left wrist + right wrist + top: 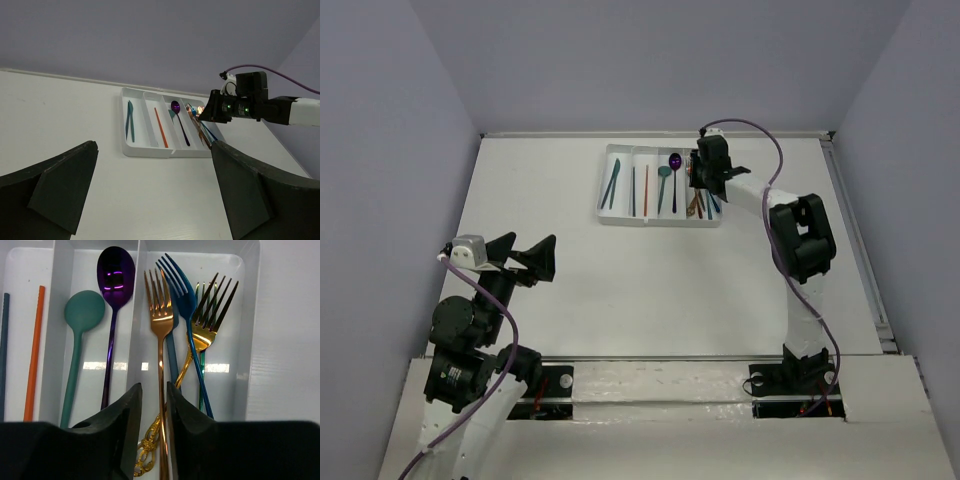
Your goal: Sort the eating utensils into containers
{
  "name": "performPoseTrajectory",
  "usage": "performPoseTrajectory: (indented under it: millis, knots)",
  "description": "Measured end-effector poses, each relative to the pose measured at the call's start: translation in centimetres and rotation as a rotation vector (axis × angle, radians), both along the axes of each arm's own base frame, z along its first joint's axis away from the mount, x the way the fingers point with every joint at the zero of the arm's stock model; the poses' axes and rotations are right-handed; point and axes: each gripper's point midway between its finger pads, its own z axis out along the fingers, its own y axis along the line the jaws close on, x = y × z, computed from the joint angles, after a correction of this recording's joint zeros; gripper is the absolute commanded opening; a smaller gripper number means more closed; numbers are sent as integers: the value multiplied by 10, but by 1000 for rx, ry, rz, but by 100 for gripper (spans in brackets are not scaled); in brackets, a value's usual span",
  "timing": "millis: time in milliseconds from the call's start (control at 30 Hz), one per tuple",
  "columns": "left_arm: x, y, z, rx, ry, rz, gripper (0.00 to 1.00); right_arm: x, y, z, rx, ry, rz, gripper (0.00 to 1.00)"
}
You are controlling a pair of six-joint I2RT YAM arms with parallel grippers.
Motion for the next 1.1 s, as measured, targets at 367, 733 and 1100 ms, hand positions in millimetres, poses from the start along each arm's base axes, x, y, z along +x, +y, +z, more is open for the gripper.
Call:
performPoseTrajectory:
  millis: [367,733,1100]
  knots:
    - [2,1,-1,1,7,8,99,-19,-4,48,46,-48,-4,78]
    - [2,-2,0,1,1,-8,99,-175,-42,257,360,-486,57,100]
    - [-35,0,80,-53,-191,-62,99,-312,-92,316,468,-700,72,100]
